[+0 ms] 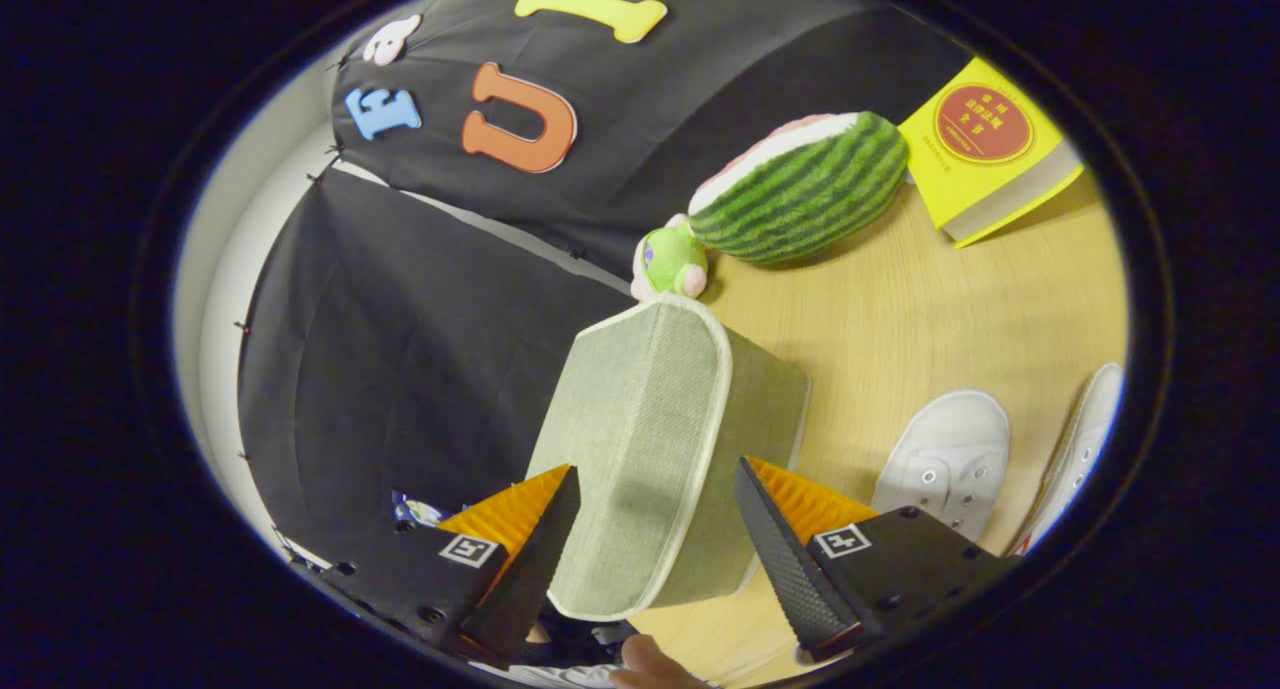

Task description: Open the storage box then place both shoes into the box .Put the left shoe in first, then the right shoe, with the right side of both shoes facing outward in a uniform manner.

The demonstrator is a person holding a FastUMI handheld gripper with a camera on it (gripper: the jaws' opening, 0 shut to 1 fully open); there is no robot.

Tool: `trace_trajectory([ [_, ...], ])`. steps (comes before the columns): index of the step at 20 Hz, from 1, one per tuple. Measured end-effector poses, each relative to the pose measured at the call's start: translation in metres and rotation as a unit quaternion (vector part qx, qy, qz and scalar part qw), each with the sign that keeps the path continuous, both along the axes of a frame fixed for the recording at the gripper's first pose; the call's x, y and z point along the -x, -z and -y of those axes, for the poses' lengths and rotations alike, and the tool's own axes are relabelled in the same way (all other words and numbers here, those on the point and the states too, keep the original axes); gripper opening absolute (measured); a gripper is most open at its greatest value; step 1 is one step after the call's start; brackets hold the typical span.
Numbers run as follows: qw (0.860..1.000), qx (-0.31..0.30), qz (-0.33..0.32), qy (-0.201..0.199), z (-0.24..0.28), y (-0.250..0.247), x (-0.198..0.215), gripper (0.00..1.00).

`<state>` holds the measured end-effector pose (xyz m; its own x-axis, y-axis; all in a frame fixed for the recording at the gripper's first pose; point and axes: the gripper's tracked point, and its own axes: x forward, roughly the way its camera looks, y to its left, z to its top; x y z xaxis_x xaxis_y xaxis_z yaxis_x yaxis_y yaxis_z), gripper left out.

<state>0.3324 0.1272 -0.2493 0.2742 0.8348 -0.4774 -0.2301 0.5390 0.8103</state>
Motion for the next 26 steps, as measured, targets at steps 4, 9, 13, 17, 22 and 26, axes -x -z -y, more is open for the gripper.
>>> trace_trajectory([
  [4,0.991,-0.099,-0.084,-0.031,-0.022,-0.002,0.007,0.99],
  [9,0.986,-0.121,-0.112,-0.014,-0.023,0.003,0.005,0.75],
  [13,0.991,-0.103,-0.085,-0.004,-0.013,-0.008,0.004,0.45],
  [17,0.992,-0.106,-0.068,-0.005,-0.011,-0.026,0.008,0.23],
  [22,0.995,-0.095,-0.018,-0.009,-0.023,-0.054,0.016,0.1],
  [26,0.996,-0.089,0.013,-0.005,-0.039,-0.083,0.023,0.09],
])
